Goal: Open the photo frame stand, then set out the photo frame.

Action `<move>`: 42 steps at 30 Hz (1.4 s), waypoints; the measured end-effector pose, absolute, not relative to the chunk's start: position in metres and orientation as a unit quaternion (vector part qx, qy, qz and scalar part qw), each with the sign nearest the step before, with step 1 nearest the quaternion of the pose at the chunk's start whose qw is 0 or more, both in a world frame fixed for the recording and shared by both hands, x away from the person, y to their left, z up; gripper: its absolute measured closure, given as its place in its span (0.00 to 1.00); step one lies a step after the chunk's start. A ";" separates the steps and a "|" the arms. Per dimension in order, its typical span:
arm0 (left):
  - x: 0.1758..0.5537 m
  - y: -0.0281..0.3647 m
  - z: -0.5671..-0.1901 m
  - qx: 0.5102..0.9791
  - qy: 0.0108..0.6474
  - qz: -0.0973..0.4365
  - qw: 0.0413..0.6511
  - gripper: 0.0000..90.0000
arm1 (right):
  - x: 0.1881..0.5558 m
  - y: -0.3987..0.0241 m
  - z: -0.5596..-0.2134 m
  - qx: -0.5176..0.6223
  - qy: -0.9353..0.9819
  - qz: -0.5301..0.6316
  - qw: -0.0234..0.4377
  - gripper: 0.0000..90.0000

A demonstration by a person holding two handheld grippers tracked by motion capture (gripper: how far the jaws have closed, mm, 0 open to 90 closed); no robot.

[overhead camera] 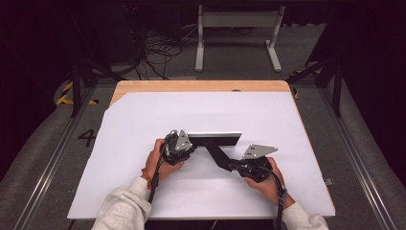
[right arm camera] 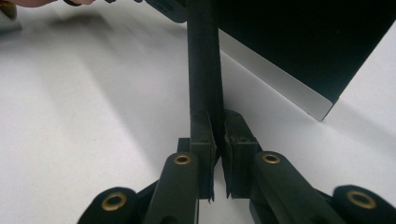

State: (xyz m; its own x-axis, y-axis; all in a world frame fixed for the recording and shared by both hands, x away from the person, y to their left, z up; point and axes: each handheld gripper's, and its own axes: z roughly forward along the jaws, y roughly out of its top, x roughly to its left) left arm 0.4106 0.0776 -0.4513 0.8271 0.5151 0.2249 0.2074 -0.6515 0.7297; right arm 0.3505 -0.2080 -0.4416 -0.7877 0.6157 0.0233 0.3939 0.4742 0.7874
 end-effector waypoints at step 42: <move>0.368 0.135 -0.434 0.849 0.240 0.194 0.428 0.46 | 0.354 -0.243 -0.409 0.330 0.794 0.446 0.250 0.88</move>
State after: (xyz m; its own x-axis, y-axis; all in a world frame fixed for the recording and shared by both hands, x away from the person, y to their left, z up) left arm 0.3679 0.1350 -0.4339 0.8100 0.5731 0.1244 0.2408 -0.5184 0.8205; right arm 0.3540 -0.2433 -0.4085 -0.6572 0.7468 -0.1016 0.3018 0.3843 0.8725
